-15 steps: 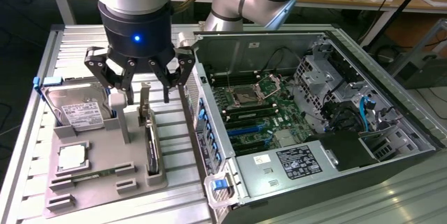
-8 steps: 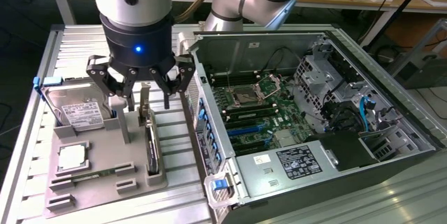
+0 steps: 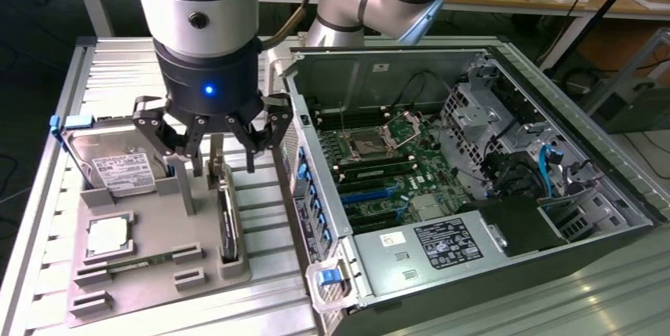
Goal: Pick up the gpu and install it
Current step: 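Pick up the gpu and move the gpu toward the slot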
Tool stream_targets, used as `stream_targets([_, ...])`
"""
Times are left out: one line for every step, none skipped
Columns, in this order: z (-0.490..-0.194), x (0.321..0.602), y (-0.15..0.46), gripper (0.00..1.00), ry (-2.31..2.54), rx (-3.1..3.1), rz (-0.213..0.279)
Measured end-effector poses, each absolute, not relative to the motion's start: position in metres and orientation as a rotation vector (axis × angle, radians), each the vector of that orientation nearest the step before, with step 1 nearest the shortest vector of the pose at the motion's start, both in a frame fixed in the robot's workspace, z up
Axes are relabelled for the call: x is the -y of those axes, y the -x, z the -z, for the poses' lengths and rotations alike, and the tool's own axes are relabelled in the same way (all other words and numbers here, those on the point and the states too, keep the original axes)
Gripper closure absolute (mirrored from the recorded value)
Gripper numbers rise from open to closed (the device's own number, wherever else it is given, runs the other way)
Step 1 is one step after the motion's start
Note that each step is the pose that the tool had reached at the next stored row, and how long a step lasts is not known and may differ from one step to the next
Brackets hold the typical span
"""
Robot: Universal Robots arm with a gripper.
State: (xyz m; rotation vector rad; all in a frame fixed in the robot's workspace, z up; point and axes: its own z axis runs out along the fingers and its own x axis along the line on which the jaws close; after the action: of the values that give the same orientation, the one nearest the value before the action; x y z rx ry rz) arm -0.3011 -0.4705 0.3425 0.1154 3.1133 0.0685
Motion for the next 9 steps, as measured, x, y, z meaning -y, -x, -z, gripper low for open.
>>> stream_targets([-0.341,0.471,0.301,0.40,-0.115,-3.113,-0.068])
stream_targets([-0.340,0.472,0.301,0.40,-0.115,-3.114,-0.068])
stream_targets([-0.339,0.473,0.301,0.40,-0.115,-3.114,-0.069])
stream_targets([-0.338,0.473,0.301,0.40,-0.115,-3.114,-0.069])
stream_targets([-0.336,0.474,0.301,0.40,-0.115,-3.114,-0.069])
stream_targets([-0.335,0.475,0.301,0.40,-0.115,-3.115,-0.069])
stream_targets([-0.334,0.475,0.301,0.40,-0.116,-3.114,-0.069])
stream_targets([-0.332,0.475,0.301,0.40,-0.116,-3.115,-0.069])
stream_targets([-0.330,0.476,0.301,0.40,-0.115,-3.115,-0.069])
